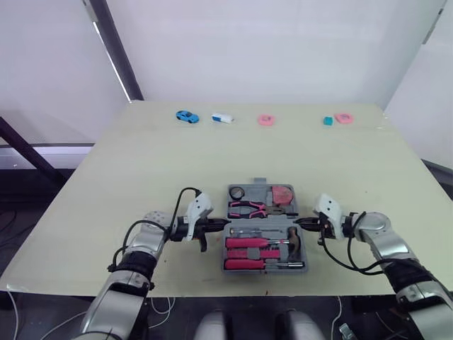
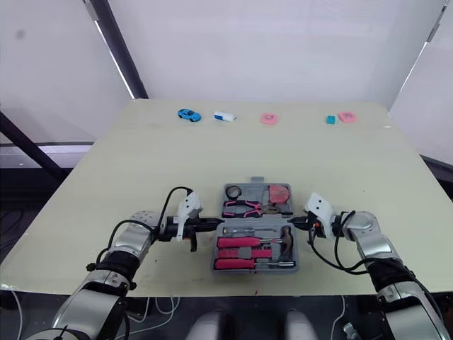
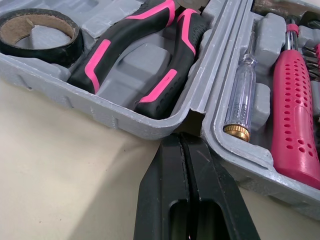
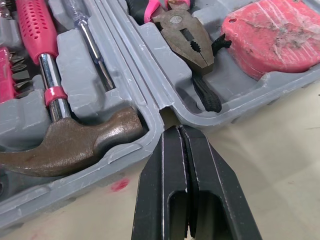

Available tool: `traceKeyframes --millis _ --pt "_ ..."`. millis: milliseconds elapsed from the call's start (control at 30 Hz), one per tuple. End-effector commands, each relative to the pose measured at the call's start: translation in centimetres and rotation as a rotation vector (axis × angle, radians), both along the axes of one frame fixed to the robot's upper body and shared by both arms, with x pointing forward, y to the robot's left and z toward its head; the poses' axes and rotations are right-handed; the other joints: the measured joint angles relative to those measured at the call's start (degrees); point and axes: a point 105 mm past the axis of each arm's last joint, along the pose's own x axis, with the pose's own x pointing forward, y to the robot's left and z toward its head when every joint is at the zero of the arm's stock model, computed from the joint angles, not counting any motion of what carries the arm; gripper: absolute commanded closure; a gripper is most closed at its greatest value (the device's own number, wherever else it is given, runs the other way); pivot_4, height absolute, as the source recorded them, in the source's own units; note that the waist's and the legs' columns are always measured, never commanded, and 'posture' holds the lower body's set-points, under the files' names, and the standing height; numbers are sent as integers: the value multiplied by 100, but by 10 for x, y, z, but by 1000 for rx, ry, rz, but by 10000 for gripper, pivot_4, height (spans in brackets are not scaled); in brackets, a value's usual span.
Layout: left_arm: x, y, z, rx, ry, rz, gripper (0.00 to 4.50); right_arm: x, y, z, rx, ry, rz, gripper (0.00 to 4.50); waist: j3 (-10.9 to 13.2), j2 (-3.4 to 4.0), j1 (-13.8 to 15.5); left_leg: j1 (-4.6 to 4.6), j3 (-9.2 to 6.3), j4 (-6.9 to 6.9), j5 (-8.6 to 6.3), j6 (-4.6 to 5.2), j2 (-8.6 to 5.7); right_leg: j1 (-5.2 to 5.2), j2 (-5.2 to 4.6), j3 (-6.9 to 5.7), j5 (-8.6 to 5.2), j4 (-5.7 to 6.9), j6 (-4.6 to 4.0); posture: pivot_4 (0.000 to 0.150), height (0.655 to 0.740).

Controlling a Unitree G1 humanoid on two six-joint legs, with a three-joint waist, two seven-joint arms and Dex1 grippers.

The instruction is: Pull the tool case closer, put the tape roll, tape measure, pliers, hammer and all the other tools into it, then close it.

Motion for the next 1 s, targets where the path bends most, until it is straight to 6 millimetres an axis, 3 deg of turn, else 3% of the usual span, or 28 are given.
traceKeyframes --millis 33,333,700,1000 --pt "-14 -19 -8 -1 27 -89 45000 -9 15 4 40 1 75 44740 0 0 -3 0 0 0 0 0 0 0 0 0 0 0 0 1500 7400" --pt "-40 -29 -14 -7 79 -155 45000 -26 10 -4 37 67 90 44740 -2 2 12 0 2 -4 -1 1 0 1 -3 0 -1 -4 0 1500 7400" --pt "-53 -19 -16 18 111 -157 45000 -46 11 -10 53 152 123 44740 -3 1 6 4 1 -4 -2 3 0 2 -2 0 -1 -3 0 1500 7400" --pt "-55 -16 -15 20 104 -136 45000 -47 13 -11 51 150 112 44740 -3 1 0 6 2 -6 -2 3 0 2 -2 1 -2 -3 0 1500 7400"
